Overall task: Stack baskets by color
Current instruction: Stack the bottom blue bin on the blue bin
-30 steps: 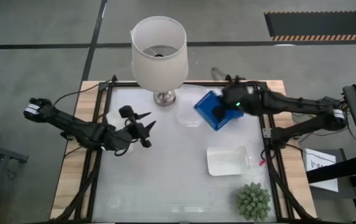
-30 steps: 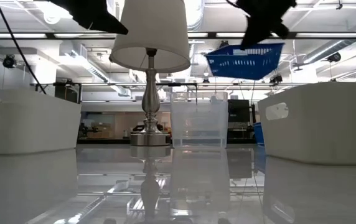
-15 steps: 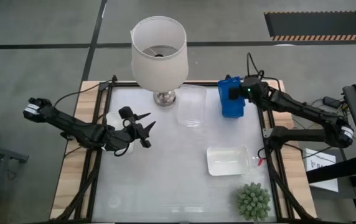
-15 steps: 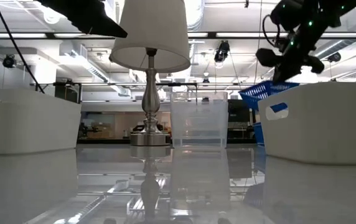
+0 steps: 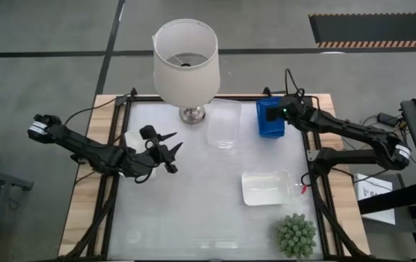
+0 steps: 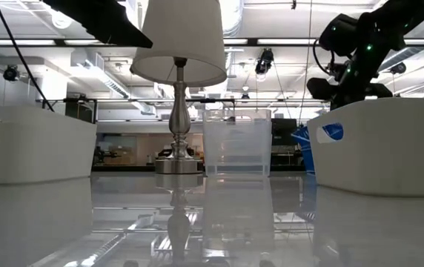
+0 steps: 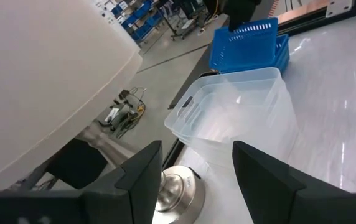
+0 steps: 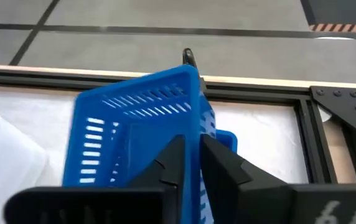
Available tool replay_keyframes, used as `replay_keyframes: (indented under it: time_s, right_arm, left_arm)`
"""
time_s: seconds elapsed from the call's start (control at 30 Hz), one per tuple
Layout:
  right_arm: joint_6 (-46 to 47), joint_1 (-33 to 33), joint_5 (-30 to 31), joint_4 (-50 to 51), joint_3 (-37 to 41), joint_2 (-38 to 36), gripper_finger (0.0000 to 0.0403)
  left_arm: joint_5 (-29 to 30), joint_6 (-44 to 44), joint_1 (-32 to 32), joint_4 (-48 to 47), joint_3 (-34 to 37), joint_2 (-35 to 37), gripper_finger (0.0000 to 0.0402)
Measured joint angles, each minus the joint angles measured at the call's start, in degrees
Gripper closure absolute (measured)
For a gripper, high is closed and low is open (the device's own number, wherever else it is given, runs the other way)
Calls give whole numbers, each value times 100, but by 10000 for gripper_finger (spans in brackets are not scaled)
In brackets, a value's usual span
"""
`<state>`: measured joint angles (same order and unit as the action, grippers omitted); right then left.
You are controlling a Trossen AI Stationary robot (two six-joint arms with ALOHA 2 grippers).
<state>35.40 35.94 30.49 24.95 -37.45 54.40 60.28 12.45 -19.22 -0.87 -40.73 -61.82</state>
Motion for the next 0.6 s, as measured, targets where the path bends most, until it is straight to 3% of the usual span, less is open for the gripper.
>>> replay_keyframes:
  time_s: [0.33, 0.6]
  right_arm:
    - [0, 0, 102, 70, -81, 78, 281]
    - [-77, -2, 103, 668, -509, 41, 260]
  left_arm:
    - [-1, -25, 0, -1, 8, -39, 222]
    - [-1, -179, 0, 1, 11, -40, 222]
